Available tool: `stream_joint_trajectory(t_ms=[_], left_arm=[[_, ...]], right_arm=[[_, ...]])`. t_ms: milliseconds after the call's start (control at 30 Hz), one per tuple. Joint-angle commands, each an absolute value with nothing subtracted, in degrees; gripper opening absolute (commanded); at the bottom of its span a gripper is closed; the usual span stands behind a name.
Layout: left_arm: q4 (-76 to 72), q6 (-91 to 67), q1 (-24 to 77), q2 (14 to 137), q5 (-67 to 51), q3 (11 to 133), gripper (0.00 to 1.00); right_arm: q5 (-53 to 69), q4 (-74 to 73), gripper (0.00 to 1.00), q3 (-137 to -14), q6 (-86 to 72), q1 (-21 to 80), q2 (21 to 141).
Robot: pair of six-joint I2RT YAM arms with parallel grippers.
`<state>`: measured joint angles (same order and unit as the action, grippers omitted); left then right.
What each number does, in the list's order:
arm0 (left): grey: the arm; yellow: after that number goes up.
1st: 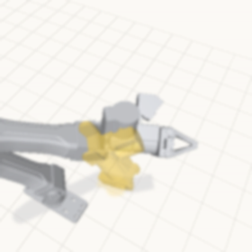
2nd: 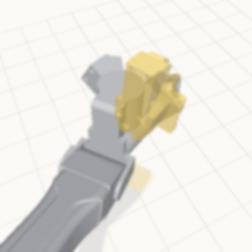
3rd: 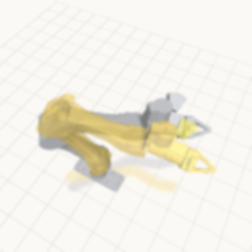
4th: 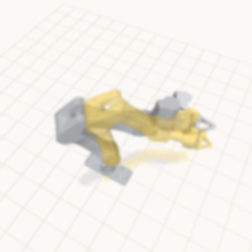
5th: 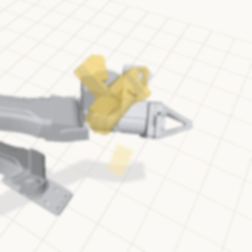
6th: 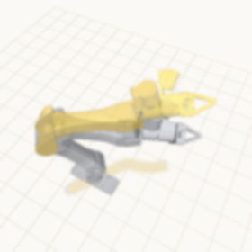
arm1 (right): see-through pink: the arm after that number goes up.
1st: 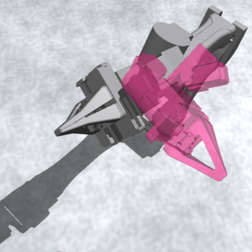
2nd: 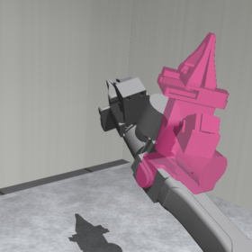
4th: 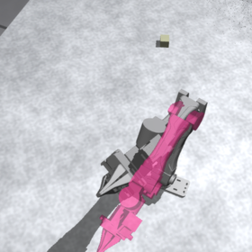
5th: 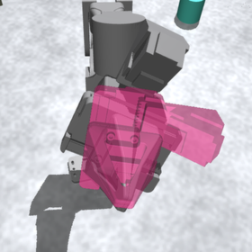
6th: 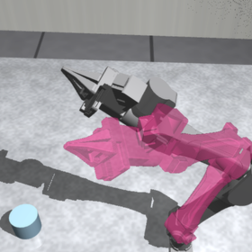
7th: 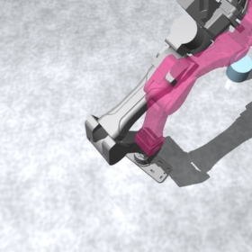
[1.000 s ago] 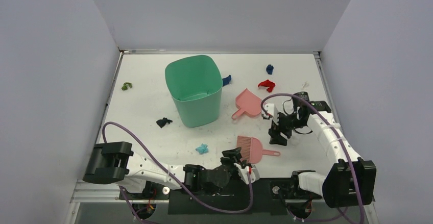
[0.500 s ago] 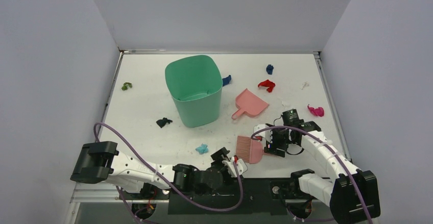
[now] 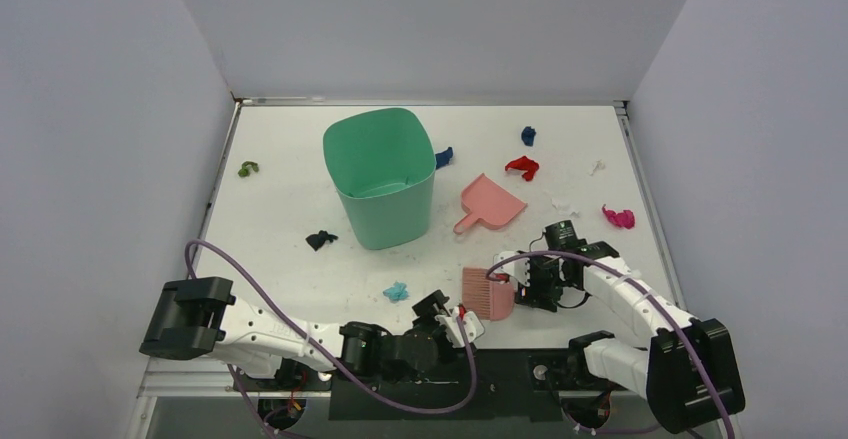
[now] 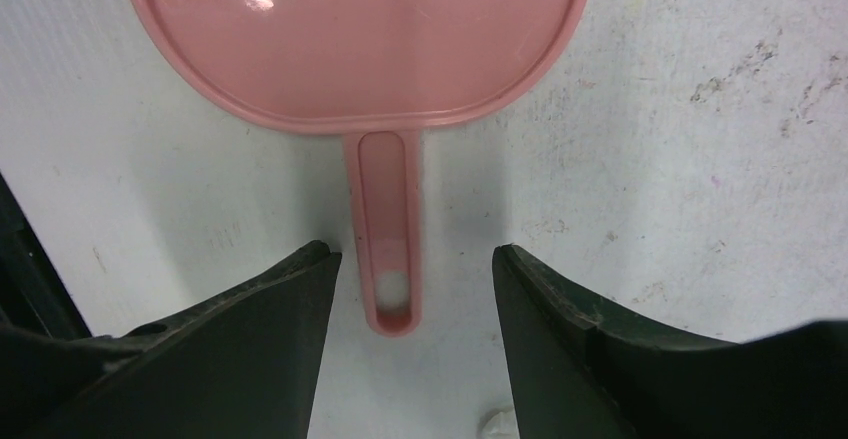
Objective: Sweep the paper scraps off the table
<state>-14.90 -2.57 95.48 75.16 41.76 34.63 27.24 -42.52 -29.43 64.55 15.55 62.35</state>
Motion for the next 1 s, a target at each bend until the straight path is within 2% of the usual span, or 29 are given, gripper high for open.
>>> stream_joint_trajectory(t_ms=[0,200,433,733,967], left_arm=[[-15.8,-3.4,95.7,75.4,41.8,35.3,0.66],[-17.4,-0.4,95.7,76.2,42.1,35.0,0.66],[-17.1,3.6,95.7,77.1,41.4,35.5,0.66],[-21.5,19.0,96.8,82.4,42.6,35.2,0.69],[-33.9,30.1,96.4,91.3,43.4,36.5,0.73]], right_arm=[[25.7,-39.2,0.57,-28.6,63.2,16.5,64.3],[24.0,-37.0,0.43,-28.6,61.3,17.9,67.0],[22.4,-34.7,0.14,-27.5,59.4,19.9,66.6],[34.5,-54.7,0.06,-46.4,59.9,19.9,76.7],[37.4,-58.2,0.05,-48.9,59.2,19.6,82.4]])
